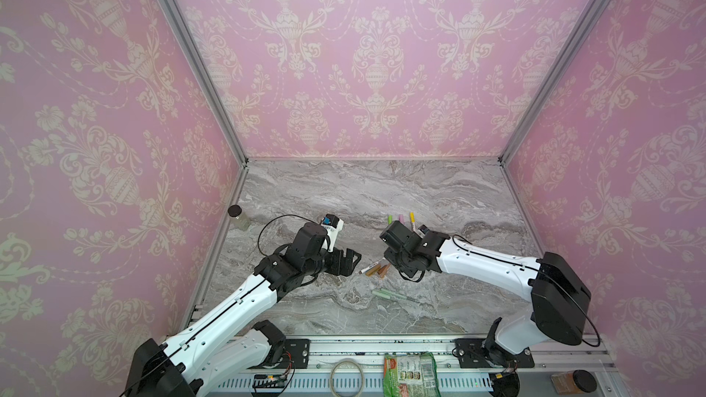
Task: Insert the pens into the pen caps
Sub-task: 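Lift the brown fountain pen upright with the right gripper, then bring the brown pen to the left gripper and close it on the pen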
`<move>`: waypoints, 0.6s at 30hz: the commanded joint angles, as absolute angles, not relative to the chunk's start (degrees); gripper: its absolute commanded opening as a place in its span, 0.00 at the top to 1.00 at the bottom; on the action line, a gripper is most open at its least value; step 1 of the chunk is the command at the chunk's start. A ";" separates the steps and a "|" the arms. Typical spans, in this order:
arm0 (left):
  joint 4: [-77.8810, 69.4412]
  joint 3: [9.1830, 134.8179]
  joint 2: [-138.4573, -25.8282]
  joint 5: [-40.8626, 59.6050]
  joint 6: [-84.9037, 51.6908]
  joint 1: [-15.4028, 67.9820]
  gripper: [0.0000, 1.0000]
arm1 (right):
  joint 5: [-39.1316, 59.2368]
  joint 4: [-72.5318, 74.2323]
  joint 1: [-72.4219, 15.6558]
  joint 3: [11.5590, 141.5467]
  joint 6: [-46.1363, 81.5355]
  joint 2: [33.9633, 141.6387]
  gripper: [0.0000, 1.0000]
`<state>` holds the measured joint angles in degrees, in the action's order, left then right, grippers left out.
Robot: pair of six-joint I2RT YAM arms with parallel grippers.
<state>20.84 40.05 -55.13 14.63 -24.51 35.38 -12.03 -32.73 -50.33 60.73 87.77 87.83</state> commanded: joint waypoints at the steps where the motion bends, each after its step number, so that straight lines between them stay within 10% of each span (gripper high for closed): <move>1: 15.11 40.17 -54.53 21.82 -24.54 34.64 0.08 | -14.43 -33.46 -50.30 62.84 78.30 84.95 1.00; 18: -1.81 39.63 -62.03 37.88 -35.90 33.22 0.12 | 3.37 -13.19 -43.25 60.25 53.07 77.74 1.00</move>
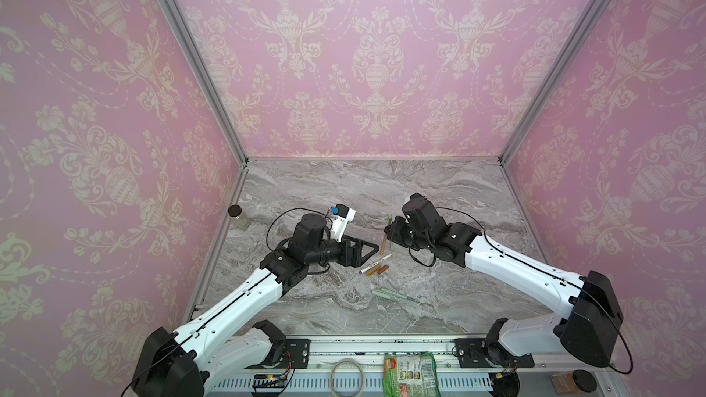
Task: Insert the pens into the pen caps
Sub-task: 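Bring the brown pen to the left gripper and close it on the pen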
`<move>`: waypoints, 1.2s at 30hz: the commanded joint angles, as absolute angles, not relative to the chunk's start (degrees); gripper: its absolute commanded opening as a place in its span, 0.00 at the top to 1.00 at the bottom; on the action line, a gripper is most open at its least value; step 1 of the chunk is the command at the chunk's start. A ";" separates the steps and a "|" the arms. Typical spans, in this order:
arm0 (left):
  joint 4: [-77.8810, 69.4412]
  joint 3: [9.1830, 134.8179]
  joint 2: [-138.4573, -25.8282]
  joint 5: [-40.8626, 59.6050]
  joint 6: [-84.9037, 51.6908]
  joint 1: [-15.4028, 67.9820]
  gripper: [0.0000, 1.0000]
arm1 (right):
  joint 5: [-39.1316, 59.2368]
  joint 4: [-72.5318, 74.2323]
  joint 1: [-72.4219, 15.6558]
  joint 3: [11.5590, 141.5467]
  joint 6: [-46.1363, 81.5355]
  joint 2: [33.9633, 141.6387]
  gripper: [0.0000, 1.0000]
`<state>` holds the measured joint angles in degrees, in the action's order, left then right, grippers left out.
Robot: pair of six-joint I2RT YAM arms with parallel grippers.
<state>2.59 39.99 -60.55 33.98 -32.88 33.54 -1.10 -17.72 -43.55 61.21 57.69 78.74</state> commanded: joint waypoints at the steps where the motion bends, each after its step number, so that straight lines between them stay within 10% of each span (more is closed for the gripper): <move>1: -1.90 40.13 -62.87 38.14 -35.64 33.22 0.13 | 4.37 -12.11 -43.15 60.29 52.76 77.69 1.00; 36: -6.97 42.79 -69.61 34.74 -39.50 32.52 0.90 | 8.41 -5.97 -42.91 58.74 47.43 75.81 1.00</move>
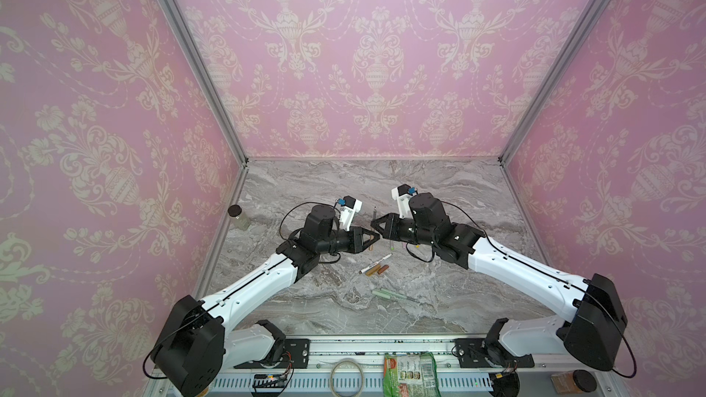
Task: Insert the pens into the pen caps
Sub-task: 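Bring the brown pen to the left gripper and close it on the pen, then hold the brown pen with the left gripper while the right gripper releases it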
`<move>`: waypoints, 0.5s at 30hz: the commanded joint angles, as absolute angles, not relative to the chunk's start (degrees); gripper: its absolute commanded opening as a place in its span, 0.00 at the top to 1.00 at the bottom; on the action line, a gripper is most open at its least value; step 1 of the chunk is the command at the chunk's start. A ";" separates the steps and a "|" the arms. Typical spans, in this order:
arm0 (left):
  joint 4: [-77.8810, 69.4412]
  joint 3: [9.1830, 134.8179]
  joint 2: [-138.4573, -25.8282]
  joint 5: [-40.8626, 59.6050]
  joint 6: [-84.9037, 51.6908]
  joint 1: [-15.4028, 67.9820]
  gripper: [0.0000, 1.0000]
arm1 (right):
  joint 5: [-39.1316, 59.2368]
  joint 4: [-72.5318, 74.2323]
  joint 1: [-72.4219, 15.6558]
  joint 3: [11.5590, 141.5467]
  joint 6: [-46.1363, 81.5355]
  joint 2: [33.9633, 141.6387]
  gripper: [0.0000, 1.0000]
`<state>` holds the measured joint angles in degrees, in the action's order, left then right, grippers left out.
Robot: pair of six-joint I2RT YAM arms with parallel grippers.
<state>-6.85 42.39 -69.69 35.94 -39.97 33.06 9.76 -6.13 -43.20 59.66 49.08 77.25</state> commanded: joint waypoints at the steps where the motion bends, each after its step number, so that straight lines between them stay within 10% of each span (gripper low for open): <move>1: -6.93 42.80 -69.61 34.58 -39.38 32.41 0.93 | 8.32 -6.15 -42.91 58.73 47.27 75.85 1.00; 8: -5.30 42.46 -68.67 31.84 -37.53 31.99 1.00 | 7.48 -7.50 -42.90 58.97 46.12 75.09 1.00; 15: 0.36 42.36 -65.04 25.34 -34.21 30.65 1.00 | 7.21 -12.49 -42.93 60.19 43.00 74.06 0.68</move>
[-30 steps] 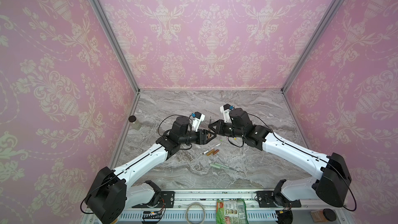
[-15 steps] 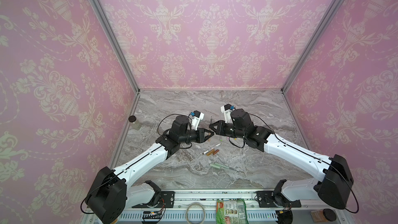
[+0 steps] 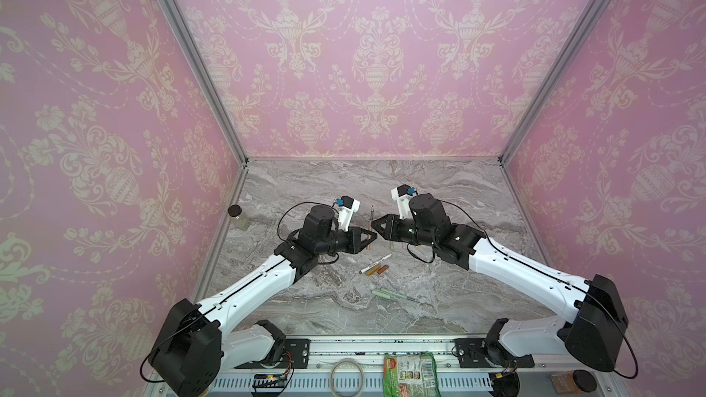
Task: Insert the pens into the pen caps
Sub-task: 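Hold the brown pen with the left gripper while the right gripper releases it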
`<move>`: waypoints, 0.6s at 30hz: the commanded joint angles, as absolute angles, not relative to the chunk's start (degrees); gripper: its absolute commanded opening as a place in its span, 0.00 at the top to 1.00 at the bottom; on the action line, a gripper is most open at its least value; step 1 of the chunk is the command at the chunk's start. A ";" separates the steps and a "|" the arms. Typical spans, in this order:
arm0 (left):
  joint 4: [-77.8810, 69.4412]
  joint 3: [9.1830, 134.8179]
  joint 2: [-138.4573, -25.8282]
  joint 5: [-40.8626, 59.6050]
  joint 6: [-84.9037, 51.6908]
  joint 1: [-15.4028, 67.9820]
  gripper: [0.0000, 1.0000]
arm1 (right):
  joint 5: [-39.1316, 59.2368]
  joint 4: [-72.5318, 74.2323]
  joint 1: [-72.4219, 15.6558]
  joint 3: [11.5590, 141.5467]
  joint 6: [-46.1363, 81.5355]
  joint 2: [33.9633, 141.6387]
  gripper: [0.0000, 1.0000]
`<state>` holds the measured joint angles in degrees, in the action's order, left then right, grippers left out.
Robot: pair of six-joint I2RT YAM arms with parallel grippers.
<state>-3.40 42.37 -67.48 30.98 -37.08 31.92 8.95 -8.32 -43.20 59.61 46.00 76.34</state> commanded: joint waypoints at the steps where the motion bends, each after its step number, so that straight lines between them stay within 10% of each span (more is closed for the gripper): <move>1: 1.59 42.31 -64.45 24.43 -33.87 30.14 1.00 | 7.35 -13.62 -42.94 60.24 41.99 73.86 0.66; 18: 13.19 35.65 -51.32 9.40 -34.20 26.87 1.00 | 10.81 -31.92 -43.49 63.77 12.09 84.57 0.37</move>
